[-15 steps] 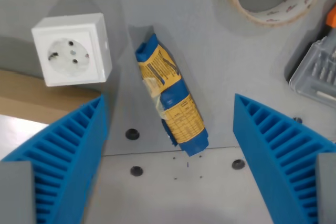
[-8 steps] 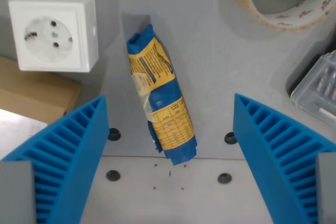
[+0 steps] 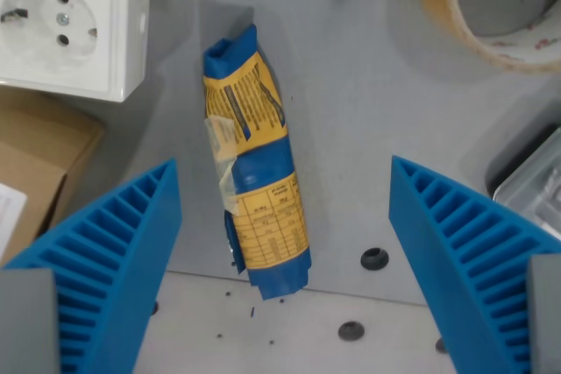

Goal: Pick up the blue bag

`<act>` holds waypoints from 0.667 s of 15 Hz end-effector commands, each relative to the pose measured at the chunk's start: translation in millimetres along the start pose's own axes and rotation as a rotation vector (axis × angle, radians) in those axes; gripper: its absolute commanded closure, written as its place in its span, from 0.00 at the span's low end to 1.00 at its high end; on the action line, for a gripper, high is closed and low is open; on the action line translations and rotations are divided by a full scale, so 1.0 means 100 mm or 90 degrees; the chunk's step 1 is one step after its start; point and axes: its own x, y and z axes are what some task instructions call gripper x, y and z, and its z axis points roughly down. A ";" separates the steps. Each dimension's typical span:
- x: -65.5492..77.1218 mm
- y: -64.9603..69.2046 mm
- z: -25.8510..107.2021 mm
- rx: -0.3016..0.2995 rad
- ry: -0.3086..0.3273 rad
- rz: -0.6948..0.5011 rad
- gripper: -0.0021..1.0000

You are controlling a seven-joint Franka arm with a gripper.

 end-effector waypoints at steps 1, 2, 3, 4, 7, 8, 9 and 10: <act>-0.05 0.04 0.15 -0.028 0.054 -0.129 0.00; -0.07 0.04 0.18 -0.028 0.056 -0.133 0.00; -0.09 0.04 0.22 -0.029 0.058 -0.138 0.00; -0.12 0.04 0.25 -0.032 0.061 -0.142 0.00; -0.20 0.04 0.35 -0.034 0.070 -0.152 0.00; -0.22 0.03 0.37 -0.034 0.072 -0.154 0.00; -0.23 0.03 0.40 -0.034 0.070 -0.156 0.00; -0.24 0.02 0.42 -0.033 0.068 -0.157 0.00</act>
